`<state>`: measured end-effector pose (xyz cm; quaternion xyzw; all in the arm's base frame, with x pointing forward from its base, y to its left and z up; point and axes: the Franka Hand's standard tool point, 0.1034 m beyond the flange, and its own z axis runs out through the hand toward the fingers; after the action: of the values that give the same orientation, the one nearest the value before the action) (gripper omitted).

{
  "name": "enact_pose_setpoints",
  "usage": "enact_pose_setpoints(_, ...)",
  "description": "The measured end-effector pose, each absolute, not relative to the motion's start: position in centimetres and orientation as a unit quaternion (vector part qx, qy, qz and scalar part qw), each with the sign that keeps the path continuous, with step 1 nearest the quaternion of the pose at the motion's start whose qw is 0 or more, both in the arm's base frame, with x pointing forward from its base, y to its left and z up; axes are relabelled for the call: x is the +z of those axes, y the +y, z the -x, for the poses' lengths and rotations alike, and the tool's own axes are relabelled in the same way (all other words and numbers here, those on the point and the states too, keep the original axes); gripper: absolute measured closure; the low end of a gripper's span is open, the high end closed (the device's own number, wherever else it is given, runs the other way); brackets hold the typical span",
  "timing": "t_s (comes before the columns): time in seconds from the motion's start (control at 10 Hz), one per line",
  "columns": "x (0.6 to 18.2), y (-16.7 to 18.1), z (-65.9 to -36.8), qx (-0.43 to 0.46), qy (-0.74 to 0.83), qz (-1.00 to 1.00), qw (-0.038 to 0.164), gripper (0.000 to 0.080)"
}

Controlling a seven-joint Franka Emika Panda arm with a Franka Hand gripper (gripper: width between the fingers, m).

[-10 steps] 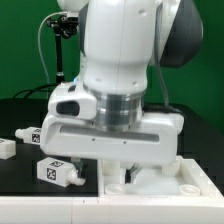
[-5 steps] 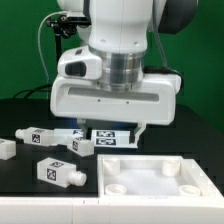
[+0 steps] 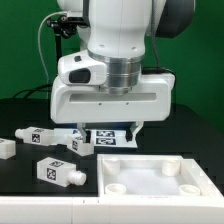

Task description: Assemble one leg

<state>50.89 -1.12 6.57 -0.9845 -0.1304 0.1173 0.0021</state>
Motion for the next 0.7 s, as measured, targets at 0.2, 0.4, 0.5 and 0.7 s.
enact_pose_setpoints(0.2,6.3,-1.6,-48.5,0.114,-0.185,0.976,-0.002,0.0150)
enact_pose_setpoints(0.4,6.3,-1.6,-48.8,0.116,-0.223,0.968,0.002,0.0150)
enact_pose_setpoints(0.5,6.2,-1.5,-48.6,0.122,-0.221,0.968,0.004,0.0150)
enact_pose_setpoints(0.7,4.9,-2.1,-47.5,0.149,-0.225,0.963,-0.005,0.0150)
